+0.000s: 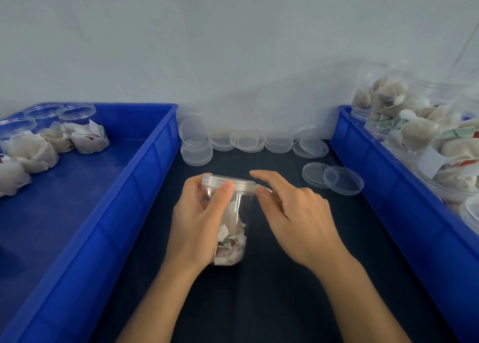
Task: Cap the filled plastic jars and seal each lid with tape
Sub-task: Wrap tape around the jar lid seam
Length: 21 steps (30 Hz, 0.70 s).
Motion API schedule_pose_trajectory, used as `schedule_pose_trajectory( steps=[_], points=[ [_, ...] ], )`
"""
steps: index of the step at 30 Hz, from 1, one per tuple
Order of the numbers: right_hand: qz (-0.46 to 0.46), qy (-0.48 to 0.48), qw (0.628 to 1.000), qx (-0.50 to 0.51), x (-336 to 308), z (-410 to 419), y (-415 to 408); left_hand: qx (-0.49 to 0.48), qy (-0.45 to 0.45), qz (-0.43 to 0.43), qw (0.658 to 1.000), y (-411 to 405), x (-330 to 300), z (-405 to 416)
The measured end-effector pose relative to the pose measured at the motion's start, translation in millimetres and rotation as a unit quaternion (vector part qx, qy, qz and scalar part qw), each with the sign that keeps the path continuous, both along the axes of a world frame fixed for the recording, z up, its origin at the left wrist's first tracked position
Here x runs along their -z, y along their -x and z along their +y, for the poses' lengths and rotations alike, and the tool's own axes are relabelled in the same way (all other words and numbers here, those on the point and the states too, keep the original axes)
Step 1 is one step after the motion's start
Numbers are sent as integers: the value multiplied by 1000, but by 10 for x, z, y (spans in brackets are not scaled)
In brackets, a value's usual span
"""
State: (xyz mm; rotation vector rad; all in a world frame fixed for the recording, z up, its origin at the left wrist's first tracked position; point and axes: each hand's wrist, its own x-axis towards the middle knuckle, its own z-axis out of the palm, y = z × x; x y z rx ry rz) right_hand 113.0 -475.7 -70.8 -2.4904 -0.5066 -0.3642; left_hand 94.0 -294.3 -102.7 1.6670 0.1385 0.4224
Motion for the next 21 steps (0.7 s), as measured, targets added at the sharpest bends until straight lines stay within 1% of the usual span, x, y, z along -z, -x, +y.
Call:
schedule_pose_trajectory(
  steps=[10,15,17,19,21],
  points=[
    [-13,-4,1000,-16,56,28,-22,34,0,-7,999,13,0,34],
    [-29,-27,999,-16,80,24,-32,54,-8,-17,998,41,-14,-4],
    [-41,-34,999,-8,77,34,-13,26,-42,-27,998,45,-26,-22],
    [-56,-26,998,4,67,48,6,-37,-91,-44,994,42,-33,-23],
    [-71,-12,997,12,57,72,28,-73,-119,-61,988,42,-32,-12]
  ],
)
